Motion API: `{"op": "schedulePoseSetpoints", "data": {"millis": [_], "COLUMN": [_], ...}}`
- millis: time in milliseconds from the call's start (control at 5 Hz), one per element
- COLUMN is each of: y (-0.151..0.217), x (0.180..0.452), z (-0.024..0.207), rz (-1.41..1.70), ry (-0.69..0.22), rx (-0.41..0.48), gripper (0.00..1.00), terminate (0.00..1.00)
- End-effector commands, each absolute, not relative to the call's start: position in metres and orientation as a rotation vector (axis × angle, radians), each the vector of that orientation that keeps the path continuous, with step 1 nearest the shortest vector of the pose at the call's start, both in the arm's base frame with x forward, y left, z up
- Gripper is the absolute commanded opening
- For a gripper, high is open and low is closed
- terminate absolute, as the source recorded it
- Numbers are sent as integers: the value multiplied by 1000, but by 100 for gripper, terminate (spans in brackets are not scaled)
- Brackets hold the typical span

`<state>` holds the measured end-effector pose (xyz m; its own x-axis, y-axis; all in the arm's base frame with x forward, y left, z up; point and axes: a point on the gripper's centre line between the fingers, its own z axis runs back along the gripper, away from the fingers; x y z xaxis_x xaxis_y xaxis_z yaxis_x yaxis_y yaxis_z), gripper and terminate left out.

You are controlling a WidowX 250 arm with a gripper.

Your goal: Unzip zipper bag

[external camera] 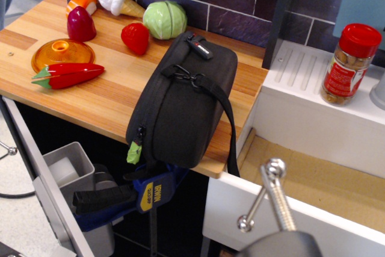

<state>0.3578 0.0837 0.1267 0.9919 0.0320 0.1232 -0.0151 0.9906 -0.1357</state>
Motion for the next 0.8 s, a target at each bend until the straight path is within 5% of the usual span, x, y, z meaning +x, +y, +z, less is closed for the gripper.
{"op": "schedulePoseSetpoints", "data": {"millis": [0, 600], "y": [84, 73], "x": [358, 232], "z": [127, 142], "rz": [24, -198], "ry": [-126, -70], "rx": [-135, -191], "gripper": [100, 100], "terminate": [0, 0]}}
